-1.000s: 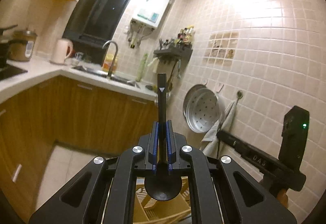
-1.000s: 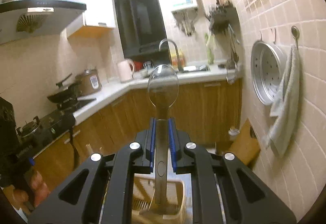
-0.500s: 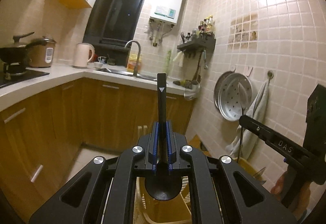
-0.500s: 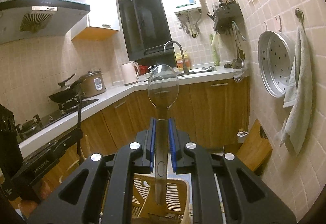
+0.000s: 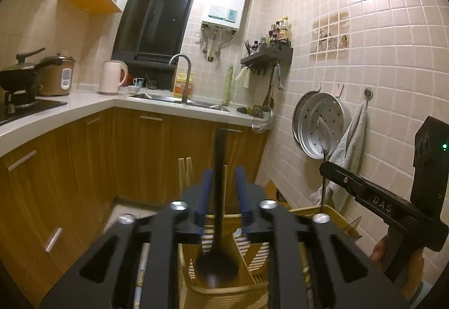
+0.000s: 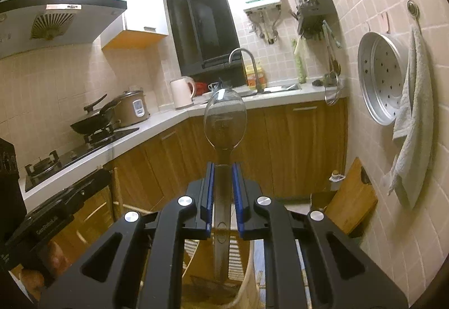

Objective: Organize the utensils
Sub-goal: 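Open both tools to drop the spoons into the holder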

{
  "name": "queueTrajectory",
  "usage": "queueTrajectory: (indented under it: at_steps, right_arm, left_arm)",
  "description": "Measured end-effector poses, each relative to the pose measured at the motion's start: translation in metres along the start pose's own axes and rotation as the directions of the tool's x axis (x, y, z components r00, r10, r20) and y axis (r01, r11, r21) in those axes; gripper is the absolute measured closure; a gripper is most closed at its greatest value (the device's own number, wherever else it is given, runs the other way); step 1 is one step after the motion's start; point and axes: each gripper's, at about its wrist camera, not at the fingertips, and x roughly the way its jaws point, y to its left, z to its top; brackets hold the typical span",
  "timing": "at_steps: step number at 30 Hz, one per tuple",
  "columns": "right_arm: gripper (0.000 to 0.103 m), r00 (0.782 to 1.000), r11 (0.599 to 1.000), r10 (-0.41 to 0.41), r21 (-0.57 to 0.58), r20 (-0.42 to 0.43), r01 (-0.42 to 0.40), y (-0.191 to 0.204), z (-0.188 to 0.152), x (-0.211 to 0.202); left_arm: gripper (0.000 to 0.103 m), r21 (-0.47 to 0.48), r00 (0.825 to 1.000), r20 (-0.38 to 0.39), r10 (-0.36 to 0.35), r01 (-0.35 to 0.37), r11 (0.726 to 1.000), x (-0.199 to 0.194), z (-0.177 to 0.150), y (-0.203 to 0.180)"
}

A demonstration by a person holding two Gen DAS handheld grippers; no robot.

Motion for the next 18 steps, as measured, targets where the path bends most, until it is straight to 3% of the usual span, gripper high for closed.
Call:
queueTrajectory:
  at_steps: [1,3,4,14,18]
  right_arm:
    - [0.083,1.0,1.0,0.002,0.0,-0.003,-0.002,0.0,0.0,-0.002]
    - [0.059,1.0,1.0,0.007,0.003,0.004,-0.007,-0.002,0.0,-0.01]
    - [0.056,1.0,1.0,0.005,0.006,0.011,-0.006,-0.002,0.0,-0.014]
    - [0.055,0.999,1.0,-0.018,-0.004,-0.037,0.018,0.01,0.004,-0.066]
    - [0.055,0.995,0.999,-0.038,0.003,-0.092,0.039,0.018,-0.001,-0.091]
  left_arm:
    - [0.079,0.001,1.0,-0.001,0.002,-0.002,1.0,-0.002,0.0,-0.001]
    - [0.079,0.003,1.0,-0.004,0.0,0.0,1.0,-0.008,0.001,-0.002]
    - [0.078,0.003,1.0,-0.003,0.0,0.0,1.0,-0.011,0.002,-0.003]
    - [0.078,-0.006,0.998,-0.014,-0.058,0.058,0.998,-0.064,0.015,-0.019]
    - [0.078,-0.007,0.995,-0.043,-0.095,0.095,0.995,-0.086,0.014,-0.03]
